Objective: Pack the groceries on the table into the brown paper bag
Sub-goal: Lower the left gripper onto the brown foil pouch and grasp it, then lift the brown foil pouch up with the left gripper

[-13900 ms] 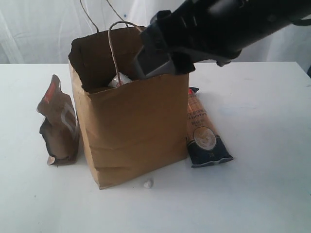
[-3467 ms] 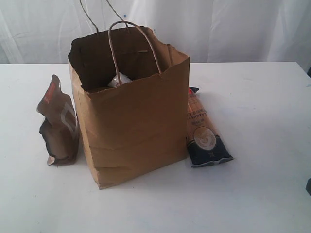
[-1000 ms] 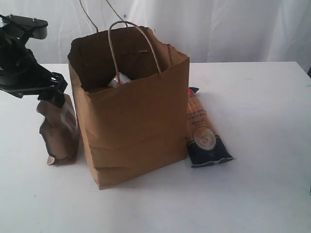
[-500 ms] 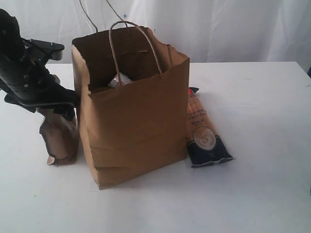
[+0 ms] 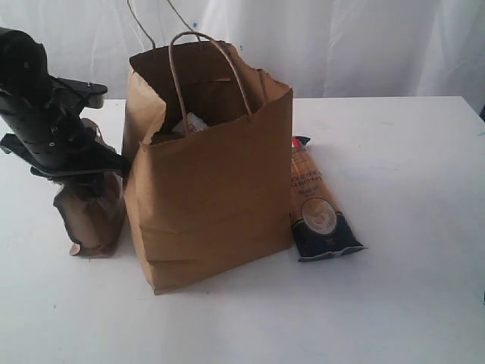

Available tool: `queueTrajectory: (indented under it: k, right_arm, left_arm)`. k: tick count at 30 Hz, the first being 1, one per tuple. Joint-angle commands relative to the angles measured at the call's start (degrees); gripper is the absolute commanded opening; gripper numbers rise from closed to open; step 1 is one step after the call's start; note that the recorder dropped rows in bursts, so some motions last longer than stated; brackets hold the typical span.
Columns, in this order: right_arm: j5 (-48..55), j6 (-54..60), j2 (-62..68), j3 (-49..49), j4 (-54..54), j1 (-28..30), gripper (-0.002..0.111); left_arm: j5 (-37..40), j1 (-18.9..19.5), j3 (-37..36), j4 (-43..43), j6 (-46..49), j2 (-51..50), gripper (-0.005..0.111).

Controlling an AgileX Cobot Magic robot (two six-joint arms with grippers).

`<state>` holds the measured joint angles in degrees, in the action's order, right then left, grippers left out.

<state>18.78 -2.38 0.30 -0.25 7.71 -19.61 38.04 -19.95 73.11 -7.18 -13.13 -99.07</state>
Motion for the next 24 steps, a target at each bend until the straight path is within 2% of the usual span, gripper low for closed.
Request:
queueTrajectory:
  k: [1,8,17,21,24]
  right_arm:
    - [-0.85,0.01,-0.30,0.25,0.19,0.23,0.000]
    - [-0.95,0.01,-0.30,0.25,0.18,0.23,0.000]
    - [-0.95,0.01,-0.30,0.25,0.18,0.23,0.000]
    - [-0.95,0.01,-0.30,0.25,0.18,0.23,0.000]
    - [-1.07,0.01,-0.30,0.25,0.18,0.23,0.000]
  left_arm:
    - [3.50,-0.11,-0.30,-4.41,0.23,-1.27,0.000]
    - [8.32,-0.11,-0.30,-7.92,0.04,2.54,0.000]
    - [16.06,-0.11,0.45,-9.99,1.57,16.34,0.000]
    - [23.19,-0.11,5.97,-7.18,4.58,21.95,0.000]
    - [28.89,-0.11,13.35,-2.46,8.51,24.48,0.000]
